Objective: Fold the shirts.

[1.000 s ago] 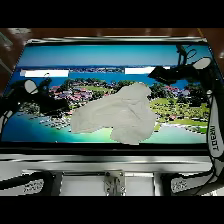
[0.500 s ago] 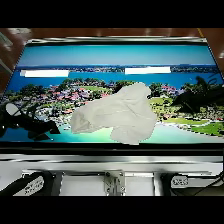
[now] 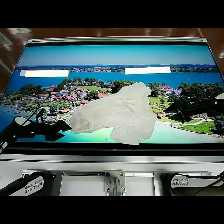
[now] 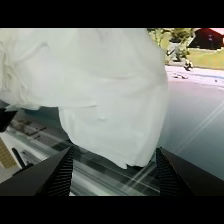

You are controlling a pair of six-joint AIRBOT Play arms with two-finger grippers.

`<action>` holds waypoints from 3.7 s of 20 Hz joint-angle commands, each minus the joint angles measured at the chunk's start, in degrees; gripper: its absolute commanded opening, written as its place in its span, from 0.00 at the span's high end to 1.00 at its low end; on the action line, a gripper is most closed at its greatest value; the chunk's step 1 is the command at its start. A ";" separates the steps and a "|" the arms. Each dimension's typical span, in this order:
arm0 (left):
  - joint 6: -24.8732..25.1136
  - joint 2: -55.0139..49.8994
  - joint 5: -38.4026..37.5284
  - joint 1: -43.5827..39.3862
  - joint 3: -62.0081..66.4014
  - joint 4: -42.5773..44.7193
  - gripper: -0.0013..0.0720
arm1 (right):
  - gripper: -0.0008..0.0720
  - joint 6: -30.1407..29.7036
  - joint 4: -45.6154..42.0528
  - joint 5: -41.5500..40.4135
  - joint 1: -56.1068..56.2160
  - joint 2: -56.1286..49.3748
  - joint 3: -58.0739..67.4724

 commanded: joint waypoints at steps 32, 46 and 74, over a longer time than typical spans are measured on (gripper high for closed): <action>8.11 6.47 6.14 -7.21 0.90 -7.98 0.93 | 0.84 7.17 -7.67 -13.62 22.25 -1.46 -12.41; 8.13 28.44 4.76 -7.08 59.08 -0.39 0.93 | 0.90 -5.84 -8.52 -32.02 19.41 41.07 31.50; -4.37 -11.23 21.09 -12.15 26.56 -6.08 0.93 | 0.90 22.95 -18.36 -33.51 20.20 -6.29 27.80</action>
